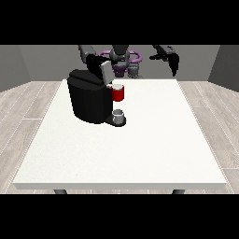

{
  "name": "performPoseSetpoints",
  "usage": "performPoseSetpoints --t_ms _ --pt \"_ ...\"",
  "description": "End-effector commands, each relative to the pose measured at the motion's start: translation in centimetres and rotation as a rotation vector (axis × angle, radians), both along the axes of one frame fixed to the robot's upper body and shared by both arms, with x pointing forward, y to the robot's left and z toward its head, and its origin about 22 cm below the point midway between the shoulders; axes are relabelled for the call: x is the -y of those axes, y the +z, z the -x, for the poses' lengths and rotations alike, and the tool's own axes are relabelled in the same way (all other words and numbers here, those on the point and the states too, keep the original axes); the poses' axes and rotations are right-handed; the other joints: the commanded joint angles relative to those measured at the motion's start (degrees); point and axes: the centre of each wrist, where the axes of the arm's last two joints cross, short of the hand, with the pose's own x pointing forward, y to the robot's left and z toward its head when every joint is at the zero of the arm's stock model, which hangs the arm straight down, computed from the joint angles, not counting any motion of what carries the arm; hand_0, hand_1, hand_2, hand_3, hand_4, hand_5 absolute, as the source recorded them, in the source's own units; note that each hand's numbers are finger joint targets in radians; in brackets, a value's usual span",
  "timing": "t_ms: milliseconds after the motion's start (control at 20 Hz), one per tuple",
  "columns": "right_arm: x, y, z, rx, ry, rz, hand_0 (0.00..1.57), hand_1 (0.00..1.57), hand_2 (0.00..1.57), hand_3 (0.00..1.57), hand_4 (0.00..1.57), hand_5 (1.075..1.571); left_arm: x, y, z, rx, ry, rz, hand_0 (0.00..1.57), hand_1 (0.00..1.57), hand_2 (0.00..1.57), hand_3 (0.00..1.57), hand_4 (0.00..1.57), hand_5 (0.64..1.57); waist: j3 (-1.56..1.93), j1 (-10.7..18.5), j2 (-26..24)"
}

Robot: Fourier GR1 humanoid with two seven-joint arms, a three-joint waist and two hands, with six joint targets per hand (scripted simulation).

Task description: Insert the coffee pod into the coffee machine and close the lid

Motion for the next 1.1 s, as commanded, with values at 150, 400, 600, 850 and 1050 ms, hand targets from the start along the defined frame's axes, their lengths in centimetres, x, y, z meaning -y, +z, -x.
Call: performPoseSetpoints --t_ms 150,400,600,850,1050 --pt "-3.2 3.5 -1.2 0.067 0.034 0.104 0.0 0.0 0.0 0.0 0.21 1.571 0.3 0.4 -0.6 0.027 -0.009 -0.023 0.0 0.0 0.0 0.0 0.16 1.571 -0.12 2.6 2.0" --pt "-5.4 3.5 0.0 0.076 0.104 0.124 0.0 0.0 0.0 0.0 0.14 1.571 1.5 -3.4 0.8 -0.029 0.018 0.019 0.0 0.0 0.0 0.0 0.12 1.571 -0.15 -0.3 0.3" --pt "-4.3 3.1 -0.6 0.09 0.061 0.114 0.0 0.0 0.0 0.0 0.07 1.571 -0.3 -1.5 0.6 -0.004 -0.026 -0.003 0.0 0.0 0.0 0.0 0.15 1.571 -0.1 2.1 0.1" --pt "-6.0 2.0 0.6 0.09 0.19 0.048 0.0 0.0 0.0 0.0 0.13 1.571 -0.7 -1.1 0.4 -0.009 0.004 -0.003 0.0 0.0 0.0 0.0 0.2 1.571 -0.1 -0.8 -3.2" --pt "-6.2 -3.2 3.8 0.084 0.22 -0.065 0.0 0.0 0.0 0.0 0.28 1.571 -0.8 -3.1 2.2 -0.016 0.033 0.014 0.0 0.0 0.0 0.0 0.17 1.571 -0.09 -2.6 -5.5"
